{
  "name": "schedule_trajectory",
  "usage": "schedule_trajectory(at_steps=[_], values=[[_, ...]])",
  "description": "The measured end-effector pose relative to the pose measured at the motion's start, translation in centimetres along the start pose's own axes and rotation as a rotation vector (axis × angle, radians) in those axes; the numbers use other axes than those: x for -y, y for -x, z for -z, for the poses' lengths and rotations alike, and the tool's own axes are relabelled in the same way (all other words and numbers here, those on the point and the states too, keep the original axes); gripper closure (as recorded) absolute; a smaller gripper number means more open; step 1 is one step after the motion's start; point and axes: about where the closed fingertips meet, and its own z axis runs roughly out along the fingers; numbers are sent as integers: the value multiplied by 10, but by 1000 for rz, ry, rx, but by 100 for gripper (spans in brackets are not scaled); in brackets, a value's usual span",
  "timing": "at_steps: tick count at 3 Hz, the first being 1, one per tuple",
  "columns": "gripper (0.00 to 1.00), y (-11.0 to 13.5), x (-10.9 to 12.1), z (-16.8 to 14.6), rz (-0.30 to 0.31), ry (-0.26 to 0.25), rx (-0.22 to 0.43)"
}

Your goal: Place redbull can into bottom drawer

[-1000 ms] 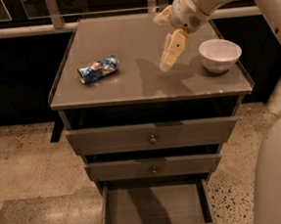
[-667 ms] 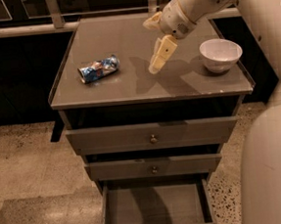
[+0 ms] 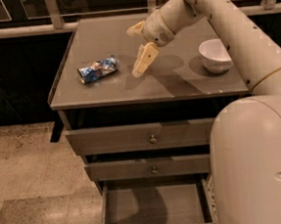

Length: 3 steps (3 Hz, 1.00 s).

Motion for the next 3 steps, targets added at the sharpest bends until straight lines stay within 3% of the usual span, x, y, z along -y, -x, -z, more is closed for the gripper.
schedule_trajectory(at_steps=[3], values=[[0, 23, 14, -73, 17, 120, 96]])
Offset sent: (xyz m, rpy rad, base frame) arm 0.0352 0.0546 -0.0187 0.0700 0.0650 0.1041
